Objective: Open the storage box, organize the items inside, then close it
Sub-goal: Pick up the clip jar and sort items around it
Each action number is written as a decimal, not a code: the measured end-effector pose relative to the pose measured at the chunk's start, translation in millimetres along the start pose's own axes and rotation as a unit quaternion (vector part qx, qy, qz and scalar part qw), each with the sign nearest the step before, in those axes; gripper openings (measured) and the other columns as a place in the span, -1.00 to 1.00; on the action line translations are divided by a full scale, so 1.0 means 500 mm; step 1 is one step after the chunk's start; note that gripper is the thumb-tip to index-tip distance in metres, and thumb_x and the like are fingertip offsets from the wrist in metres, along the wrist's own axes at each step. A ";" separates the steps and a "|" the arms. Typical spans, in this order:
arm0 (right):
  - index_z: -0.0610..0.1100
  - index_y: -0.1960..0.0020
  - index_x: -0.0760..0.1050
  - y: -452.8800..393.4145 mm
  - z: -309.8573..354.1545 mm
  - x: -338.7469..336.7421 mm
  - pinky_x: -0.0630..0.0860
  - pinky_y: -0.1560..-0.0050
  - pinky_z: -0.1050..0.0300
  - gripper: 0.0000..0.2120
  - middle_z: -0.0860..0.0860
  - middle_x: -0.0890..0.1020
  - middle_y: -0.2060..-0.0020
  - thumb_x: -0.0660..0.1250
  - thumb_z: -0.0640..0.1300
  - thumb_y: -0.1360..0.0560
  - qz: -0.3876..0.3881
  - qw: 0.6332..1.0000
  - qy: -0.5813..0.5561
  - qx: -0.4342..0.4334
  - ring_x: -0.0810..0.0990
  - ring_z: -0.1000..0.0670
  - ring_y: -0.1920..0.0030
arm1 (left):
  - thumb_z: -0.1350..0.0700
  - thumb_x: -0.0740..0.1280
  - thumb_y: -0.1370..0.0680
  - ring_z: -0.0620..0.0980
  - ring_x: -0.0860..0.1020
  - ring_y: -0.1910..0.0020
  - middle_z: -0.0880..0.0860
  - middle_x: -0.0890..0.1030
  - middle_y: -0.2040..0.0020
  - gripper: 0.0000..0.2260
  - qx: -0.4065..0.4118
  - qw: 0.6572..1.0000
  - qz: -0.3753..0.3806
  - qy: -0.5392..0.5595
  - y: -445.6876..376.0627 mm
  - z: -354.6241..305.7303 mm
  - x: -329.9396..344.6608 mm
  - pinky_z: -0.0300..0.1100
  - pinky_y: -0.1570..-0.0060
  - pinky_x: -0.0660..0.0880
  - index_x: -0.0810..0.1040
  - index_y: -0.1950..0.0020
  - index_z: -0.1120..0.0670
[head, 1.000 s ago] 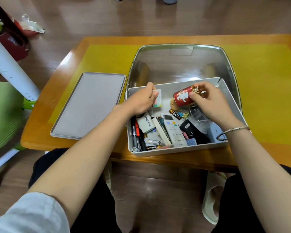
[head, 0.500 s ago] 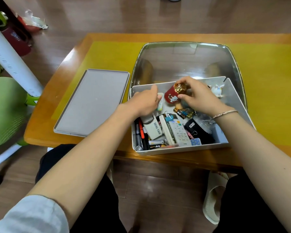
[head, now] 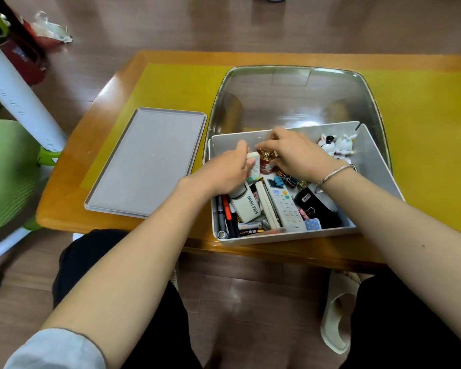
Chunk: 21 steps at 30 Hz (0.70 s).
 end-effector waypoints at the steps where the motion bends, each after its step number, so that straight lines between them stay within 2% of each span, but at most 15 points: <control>1: 0.00 -0.35 0.42 -0.001 -0.002 0.000 0.39 -0.10 -0.07 -0.53 -0.09 0.43 -0.15 0.34 -0.22 -0.46 -0.005 1.000 0.004 0.010 0.46 -0.16 -0.14 | -0.03 0.05 -0.66 0.01 0.52 0.15 0.05 0.56 0.12 -0.86 -0.004 1.000 -0.004 -0.002 -0.001 0.001 -0.001 0.00 0.17 0.47 0.25 -0.02 0.02; 5: 0.01 -0.38 0.38 0.006 -0.008 0.007 0.38 -0.10 -0.04 -0.43 -0.09 0.41 -0.16 0.43 -0.18 -0.41 -0.015 0.999 0.009 0.031 0.45 -0.16 -0.15 | -0.05 0.05 -0.65 0.01 0.51 0.19 0.05 0.53 0.13 -0.85 -0.017 0.999 -0.035 -0.032 0.003 0.004 -0.004 -0.04 0.26 0.43 0.24 -0.03 0.02; 8: -0.02 -0.42 0.31 0.019 -0.014 -0.003 0.41 -0.14 -0.07 -0.34 -0.09 0.38 -0.26 0.42 -0.27 -0.37 -0.042 0.999 -0.002 0.029 0.45 -0.17 -0.18 | -0.04 0.05 -0.65 0.06 0.52 0.17 0.09 0.54 0.10 -0.83 -0.022 0.998 -0.054 -0.032 0.004 0.006 -0.008 -0.02 0.24 0.44 0.25 -0.04 0.05; 10: -0.04 -0.39 0.33 0.030 -0.016 -0.024 0.43 -0.13 -0.05 -0.40 -0.07 0.39 -0.25 0.39 -0.27 -0.39 -0.081 0.996 -0.036 0.029 0.47 -0.14 -0.14 | -0.03 0.03 -0.66 0.10 0.52 0.16 0.11 0.55 0.09 -0.82 -0.028 0.998 -0.058 -0.024 0.005 0.006 -0.009 0.01 0.20 0.46 0.26 -0.05 0.07; 13: -0.07 -0.33 0.40 0.038 -0.007 -0.047 0.46 -0.10 0.02 -0.55 -0.01 0.53 -0.13 0.36 -0.18 -0.46 -0.116 0.984 -0.133 0.036 0.50 0.02 0.03 | -0.04 0.01 -0.66 0.13 0.52 0.14 0.13 0.55 0.08 -0.81 -0.034 0.997 -0.068 -0.026 0.006 0.005 -0.010 0.03 0.17 0.45 0.25 -0.05 0.08; 15: -0.03 -0.33 0.41 0.034 0.002 -0.040 0.47 -0.05 0.09 -0.56 0.07 0.60 -0.01 0.38 -0.11 -0.47 -0.084 0.976 -0.191 0.062 0.46 0.13 0.17 | -0.03 -0.01 -0.67 0.15 0.53 0.13 0.13 0.56 0.07 -0.82 -0.029 0.996 -0.079 -0.017 0.007 0.001 -0.013 0.02 0.18 0.43 0.23 -0.04 0.07; 18: -0.03 -0.33 0.42 0.021 0.025 -0.023 0.41 0.07 0.21 -0.55 0.13 0.59 0.13 0.39 -0.07 -0.46 -0.043 0.972 -0.219 0.075 0.47 0.16 0.21 | -0.02 -0.02 -0.67 0.16 0.54 0.13 0.14 0.57 0.06 -0.83 -0.011 0.995 -0.088 0.037 0.011 -0.006 -0.021 0.05 0.16 0.46 0.22 -0.06 0.06; 21: -0.08 -0.19 0.51 0.011 0.041 -0.018 0.36 0.22 0.26 -0.67 0.14 0.52 0.33 0.42 -0.13 -0.44 -0.045 0.954 -0.288 0.066 0.43 0.18 0.34 | -0.01 -0.01 -0.67 0.13 0.55 0.14 0.12 0.57 0.09 -0.84 0.000 0.994 -0.089 0.069 0.014 -0.007 -0.027 0.02 0.21 0.46 0.22 -0.07 0.07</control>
Point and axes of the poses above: each hand's wrist, its own y-axis away from the middle knuckle, its own x-axis out of the palm, z = x × y, the point moved 8 cm from there along -y, towards the middle knuckle
